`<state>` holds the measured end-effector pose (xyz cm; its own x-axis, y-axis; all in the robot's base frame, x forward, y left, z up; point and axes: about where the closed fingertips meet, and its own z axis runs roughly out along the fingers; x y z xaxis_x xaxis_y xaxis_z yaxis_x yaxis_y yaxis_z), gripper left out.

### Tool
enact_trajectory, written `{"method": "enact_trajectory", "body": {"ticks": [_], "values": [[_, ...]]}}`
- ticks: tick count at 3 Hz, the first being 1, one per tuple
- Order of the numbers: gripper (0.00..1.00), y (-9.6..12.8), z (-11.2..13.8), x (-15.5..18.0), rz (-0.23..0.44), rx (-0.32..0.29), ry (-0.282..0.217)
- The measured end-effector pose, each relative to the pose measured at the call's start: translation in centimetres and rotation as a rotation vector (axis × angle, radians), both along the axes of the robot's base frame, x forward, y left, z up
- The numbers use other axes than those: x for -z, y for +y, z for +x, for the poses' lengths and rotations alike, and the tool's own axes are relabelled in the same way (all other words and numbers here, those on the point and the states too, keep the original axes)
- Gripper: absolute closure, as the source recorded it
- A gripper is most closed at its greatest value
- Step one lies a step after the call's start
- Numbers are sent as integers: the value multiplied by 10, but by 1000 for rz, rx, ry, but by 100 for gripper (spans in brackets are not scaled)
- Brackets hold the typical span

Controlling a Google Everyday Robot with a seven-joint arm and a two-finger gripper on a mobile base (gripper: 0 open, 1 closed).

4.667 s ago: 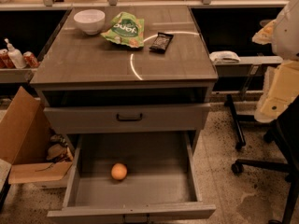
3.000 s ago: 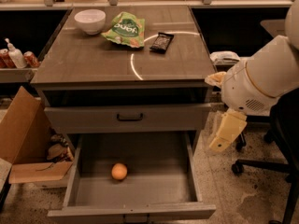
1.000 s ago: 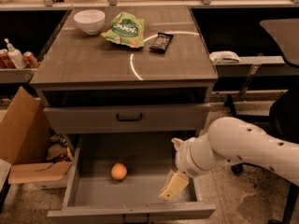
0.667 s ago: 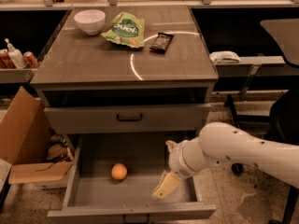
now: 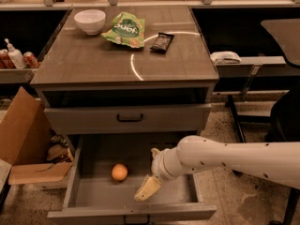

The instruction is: Pick orange from middle drawer and place on counter

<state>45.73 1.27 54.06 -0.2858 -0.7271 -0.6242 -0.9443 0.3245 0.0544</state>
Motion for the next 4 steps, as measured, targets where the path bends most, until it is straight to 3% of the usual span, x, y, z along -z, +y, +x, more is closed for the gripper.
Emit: {"method": "enact_trajectory", "body": {"ticks": [2,4], "values": [[0,5,4,12,28,-8,-27],[0,20,28,55,87,15,-125]]}}
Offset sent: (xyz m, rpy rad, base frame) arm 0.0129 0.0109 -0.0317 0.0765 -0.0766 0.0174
